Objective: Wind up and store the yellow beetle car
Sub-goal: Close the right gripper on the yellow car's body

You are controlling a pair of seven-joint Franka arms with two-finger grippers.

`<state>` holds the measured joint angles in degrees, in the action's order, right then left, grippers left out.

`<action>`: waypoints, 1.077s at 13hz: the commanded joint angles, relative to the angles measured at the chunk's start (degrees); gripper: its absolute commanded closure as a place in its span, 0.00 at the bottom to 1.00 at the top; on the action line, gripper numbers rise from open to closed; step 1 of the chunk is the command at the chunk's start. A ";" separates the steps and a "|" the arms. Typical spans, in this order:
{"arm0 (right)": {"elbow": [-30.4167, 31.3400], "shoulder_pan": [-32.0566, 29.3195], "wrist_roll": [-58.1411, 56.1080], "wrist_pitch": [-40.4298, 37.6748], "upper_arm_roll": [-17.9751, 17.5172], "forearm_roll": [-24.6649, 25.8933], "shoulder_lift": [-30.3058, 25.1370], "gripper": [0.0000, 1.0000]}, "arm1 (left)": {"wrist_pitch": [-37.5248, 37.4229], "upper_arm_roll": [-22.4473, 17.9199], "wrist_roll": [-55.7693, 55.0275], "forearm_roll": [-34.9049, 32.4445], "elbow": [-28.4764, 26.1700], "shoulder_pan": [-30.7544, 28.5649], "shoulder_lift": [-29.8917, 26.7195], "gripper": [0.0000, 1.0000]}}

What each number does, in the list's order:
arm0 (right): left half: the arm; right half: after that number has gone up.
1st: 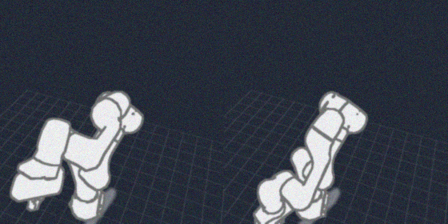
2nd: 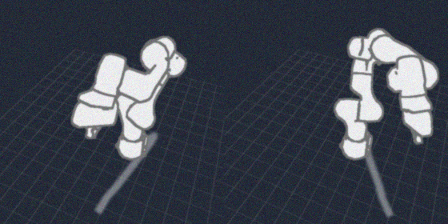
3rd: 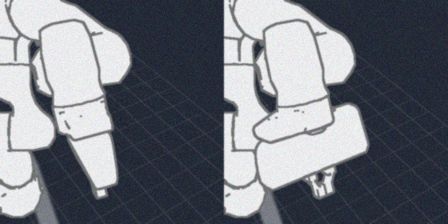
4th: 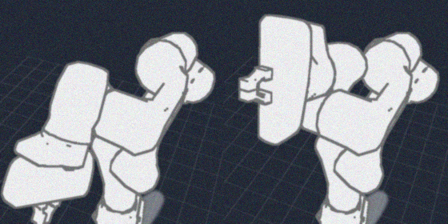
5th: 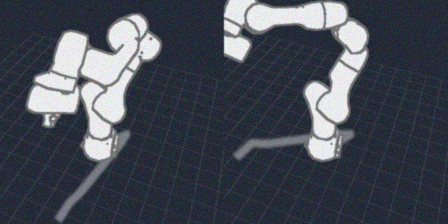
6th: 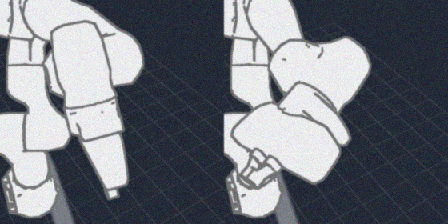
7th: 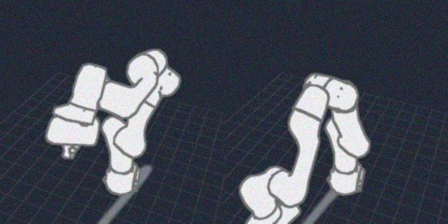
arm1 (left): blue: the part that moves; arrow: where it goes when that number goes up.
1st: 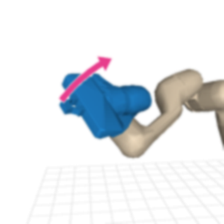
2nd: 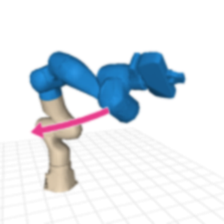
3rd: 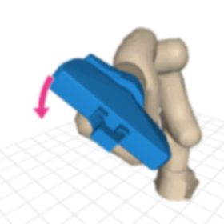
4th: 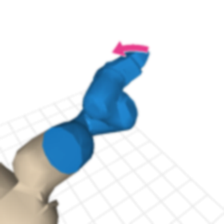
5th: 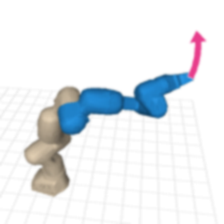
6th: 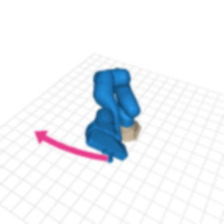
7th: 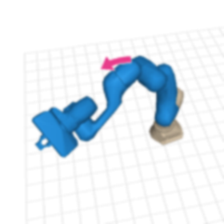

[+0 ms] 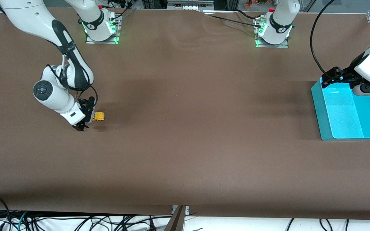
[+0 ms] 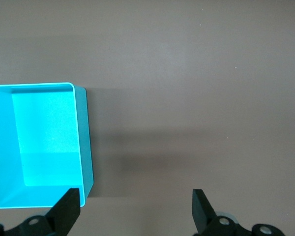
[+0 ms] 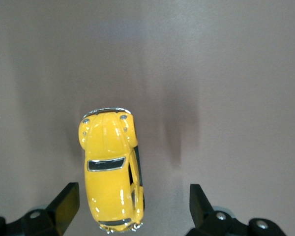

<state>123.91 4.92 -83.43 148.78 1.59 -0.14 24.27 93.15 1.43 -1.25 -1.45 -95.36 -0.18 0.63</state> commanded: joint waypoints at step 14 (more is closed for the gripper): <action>2.48 -0.26 -3.14 2.57 -0.18 0.32 0.42 0.77 | -1.39 -0.02 0.81 0.39 1.75 -0.18 0.78 0.00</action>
<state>125.25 4.92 -85.94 150.32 1.55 -0.12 24.18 93.15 1.43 -1.25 -1.45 -95.36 -0.18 0.63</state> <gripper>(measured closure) 0.546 0.000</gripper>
